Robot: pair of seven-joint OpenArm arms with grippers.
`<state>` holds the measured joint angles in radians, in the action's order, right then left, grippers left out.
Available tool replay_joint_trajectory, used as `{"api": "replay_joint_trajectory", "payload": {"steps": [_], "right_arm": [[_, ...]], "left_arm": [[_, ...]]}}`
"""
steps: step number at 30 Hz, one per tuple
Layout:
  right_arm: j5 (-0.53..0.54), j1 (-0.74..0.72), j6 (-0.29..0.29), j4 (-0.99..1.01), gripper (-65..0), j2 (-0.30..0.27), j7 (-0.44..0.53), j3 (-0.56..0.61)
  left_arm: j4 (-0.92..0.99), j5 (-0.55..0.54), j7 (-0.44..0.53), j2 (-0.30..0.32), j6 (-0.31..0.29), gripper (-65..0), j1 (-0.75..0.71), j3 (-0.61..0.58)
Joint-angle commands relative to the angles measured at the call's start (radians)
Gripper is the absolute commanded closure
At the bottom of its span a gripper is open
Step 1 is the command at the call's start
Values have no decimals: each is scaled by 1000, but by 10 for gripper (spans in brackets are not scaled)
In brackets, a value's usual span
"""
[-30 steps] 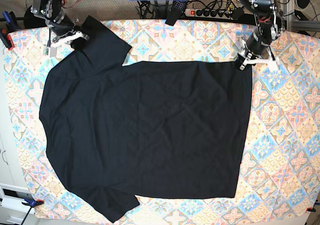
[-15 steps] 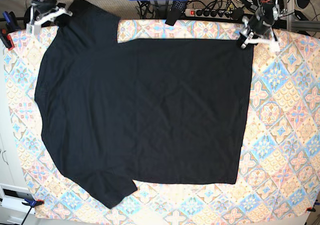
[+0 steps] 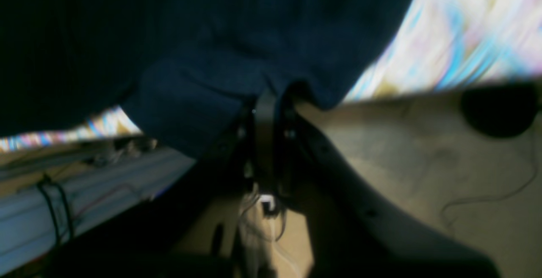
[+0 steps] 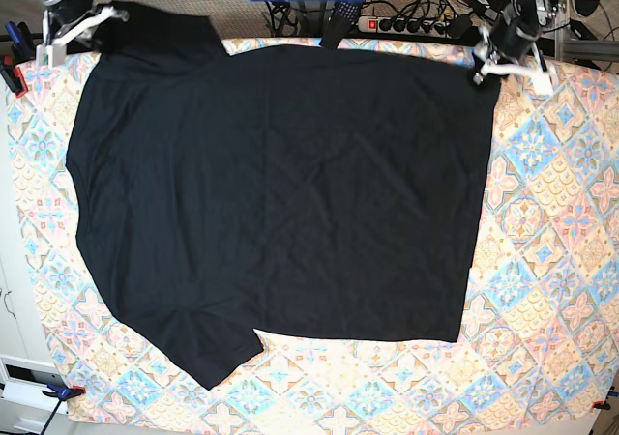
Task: Fold the T-shirt properly
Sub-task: 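Pull the grasped shoulder corners apart to stretch the shirt flat, then drag the shirt by its shoulders toward the robot, straightening it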
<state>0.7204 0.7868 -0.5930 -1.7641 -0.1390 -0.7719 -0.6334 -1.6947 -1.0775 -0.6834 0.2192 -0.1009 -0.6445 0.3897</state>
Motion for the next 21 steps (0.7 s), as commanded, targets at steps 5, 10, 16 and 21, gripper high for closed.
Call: {"api": "replay_joint_trajectory", "payload": {"steps": [5,10,16,21], "right_arm": [[11,-100,-6,-53,-4,-11,4,-7],[9,-252,-5,-49,-4,-12,1,-4],[3,-413,-5,0,-4,-17,-100,-9],[-114,-554,-5,85,-4,-17,-117,-4]], "left_arm": [[-48,-8,11,12,-10,0,94,8],[-31,-5,11,10,-9,0,199,4],[124,-5,11,10,-9,0,343,2],[284,-2,11,10,-9,0,469,1]]}}
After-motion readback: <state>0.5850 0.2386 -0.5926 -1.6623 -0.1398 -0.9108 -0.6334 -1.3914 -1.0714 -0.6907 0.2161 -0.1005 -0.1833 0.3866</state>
